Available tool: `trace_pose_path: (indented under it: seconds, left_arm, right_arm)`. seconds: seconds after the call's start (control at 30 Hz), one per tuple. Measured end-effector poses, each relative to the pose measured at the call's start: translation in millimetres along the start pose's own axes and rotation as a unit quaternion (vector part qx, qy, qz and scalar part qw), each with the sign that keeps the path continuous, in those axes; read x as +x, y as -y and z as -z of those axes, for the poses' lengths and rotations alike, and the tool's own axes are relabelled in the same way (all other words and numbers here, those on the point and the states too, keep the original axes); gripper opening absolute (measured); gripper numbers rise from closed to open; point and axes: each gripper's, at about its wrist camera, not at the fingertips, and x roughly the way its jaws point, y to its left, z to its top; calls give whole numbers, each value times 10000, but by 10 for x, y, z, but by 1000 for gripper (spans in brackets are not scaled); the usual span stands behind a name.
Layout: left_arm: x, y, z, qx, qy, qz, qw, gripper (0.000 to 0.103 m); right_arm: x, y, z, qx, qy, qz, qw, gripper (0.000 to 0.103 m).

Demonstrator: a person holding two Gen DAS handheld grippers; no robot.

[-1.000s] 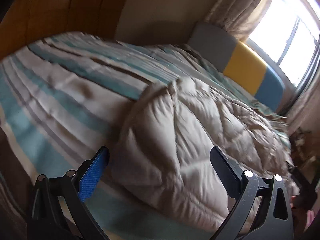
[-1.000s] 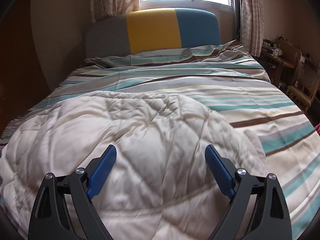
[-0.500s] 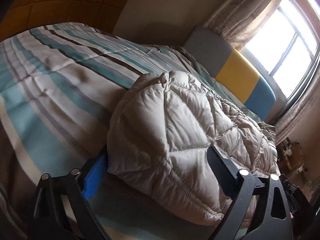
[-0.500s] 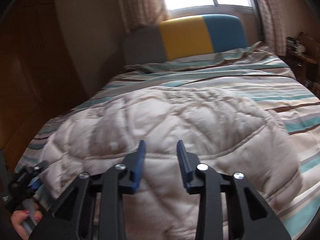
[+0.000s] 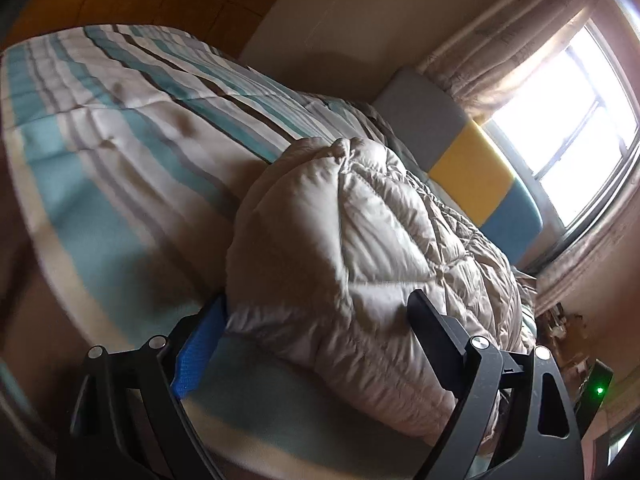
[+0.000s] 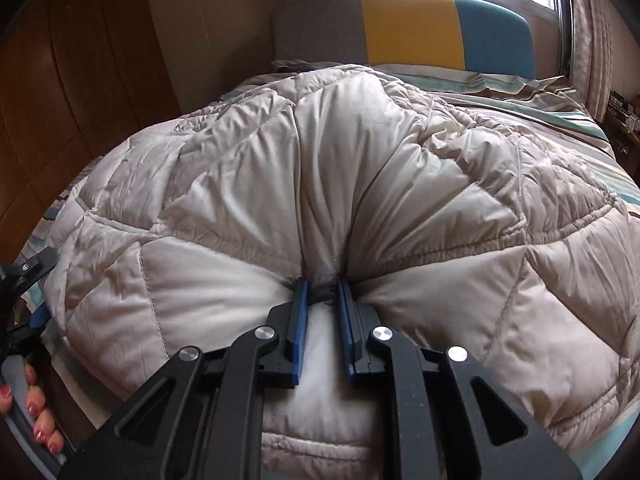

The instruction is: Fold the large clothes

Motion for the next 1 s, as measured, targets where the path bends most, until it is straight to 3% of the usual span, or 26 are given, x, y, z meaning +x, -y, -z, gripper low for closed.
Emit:
trace_pose_path:
  seconds: [0.13,0.23,0.47,0.6,0.73,0.8,0.93,1.0]
  left_arm:
    - [100,-5,-37,-156,-70,97,9998,92]
    - [195,-108,-125,-737,19,295,9968,92]
    - [351,-256,-214,-1804,102,526,9821,58]
    - [350,-197,-241,-1766,118,776,9811,44]
    - [323,-205,-212,-1733,23,745,9821,47]
    - [292,-247,-173,-1782,-68,589,9822,63]
    - [124,-139,-4,-1426,-488,493,9873,76]
    - [123,-87,30,-1384,-494,668,9869,80]
  right_arm:
    - [-16,4,60,21,38,-24,10000,14]
    - [-7,12,59,3,58,-4,10000,14]
    - [-56,-29,128,-22,91,44,9999,14]
    - [-56,-39,138,-8,86,39,10000,14]
    - [-63,-42,142,4,88,30,10000,14]
    - [-66,-24,136,27,91,2,10000,14]
    - [-57,15,122,53,94,-21,9999,14]
    - [-57,16,123,53,93,-21,9999,14]
